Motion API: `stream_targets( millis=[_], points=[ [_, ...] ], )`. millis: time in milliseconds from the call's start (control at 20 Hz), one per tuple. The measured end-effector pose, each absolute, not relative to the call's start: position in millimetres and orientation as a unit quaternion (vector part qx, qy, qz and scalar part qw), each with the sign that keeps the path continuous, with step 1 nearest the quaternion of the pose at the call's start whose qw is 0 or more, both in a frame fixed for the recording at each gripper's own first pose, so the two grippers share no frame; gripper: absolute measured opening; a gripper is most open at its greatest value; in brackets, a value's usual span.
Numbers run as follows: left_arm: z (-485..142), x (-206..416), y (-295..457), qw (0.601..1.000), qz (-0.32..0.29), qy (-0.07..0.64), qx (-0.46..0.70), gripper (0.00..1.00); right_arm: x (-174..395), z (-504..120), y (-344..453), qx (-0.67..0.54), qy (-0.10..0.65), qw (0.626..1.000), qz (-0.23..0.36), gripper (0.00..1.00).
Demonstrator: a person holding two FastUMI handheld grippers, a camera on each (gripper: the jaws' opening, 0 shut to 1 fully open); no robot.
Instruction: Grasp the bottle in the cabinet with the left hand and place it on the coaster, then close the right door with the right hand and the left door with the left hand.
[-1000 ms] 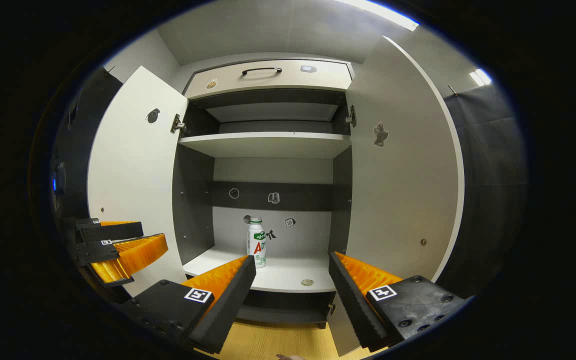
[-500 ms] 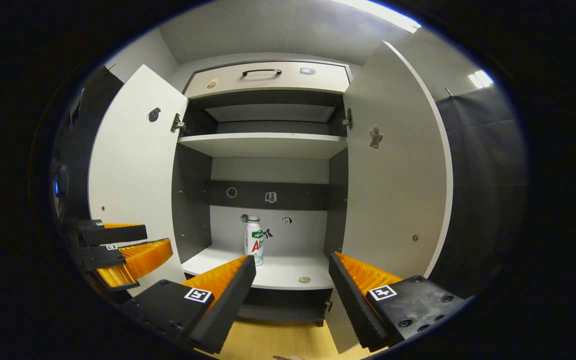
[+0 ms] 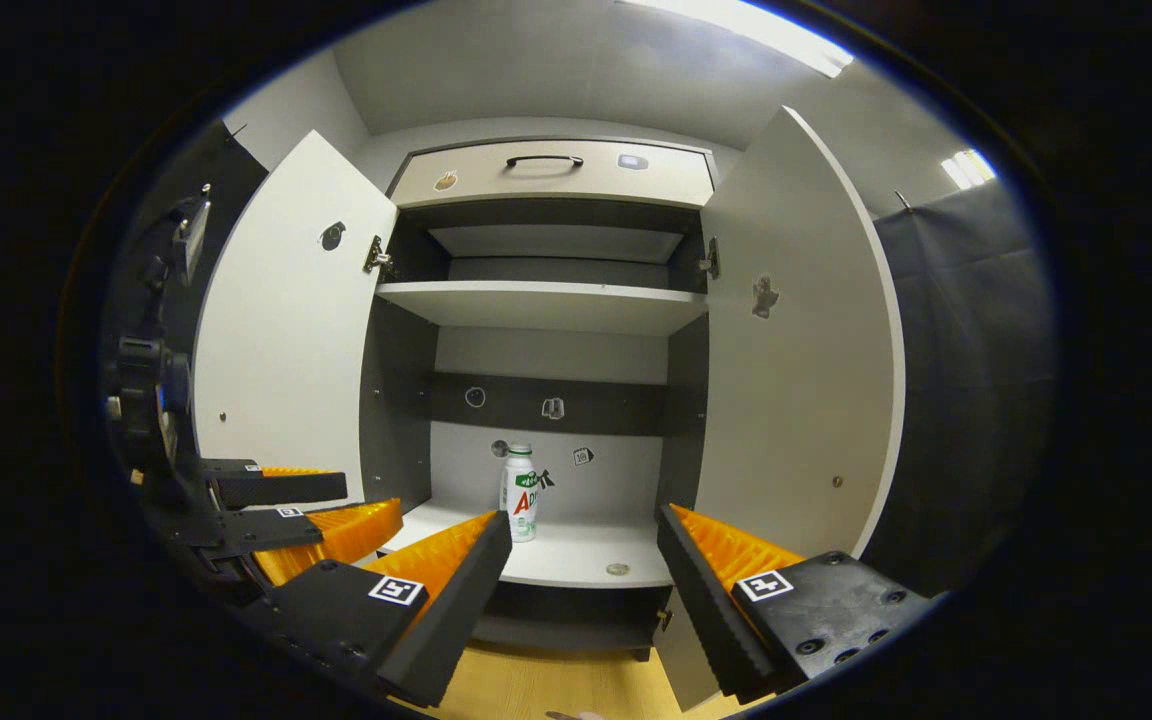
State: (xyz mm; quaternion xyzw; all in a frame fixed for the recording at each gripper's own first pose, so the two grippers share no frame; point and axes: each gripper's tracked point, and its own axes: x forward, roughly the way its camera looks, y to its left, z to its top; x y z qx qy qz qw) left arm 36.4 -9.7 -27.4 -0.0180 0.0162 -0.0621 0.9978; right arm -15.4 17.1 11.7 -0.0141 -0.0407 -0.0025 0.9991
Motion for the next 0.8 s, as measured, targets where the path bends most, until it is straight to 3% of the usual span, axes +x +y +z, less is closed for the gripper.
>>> stream_targets(
  millis=[450, 800],
  points=[
    [-55.6, 194.9, -16.0, 0.999, -0.033, 0.017, -0.007, 0.95, 60.6, 0.5, -3.8, -0.041, -0.066, 0.995, 0.059, 0.97],
    [-90.5, 271.0, -8.1, 0.999, -0.008, 0.041, 0.015, 0.94, 106.2, -29.8, -6.6, -0.038, -0.039, 0.994, 0.092, 0.97]
  ],
)
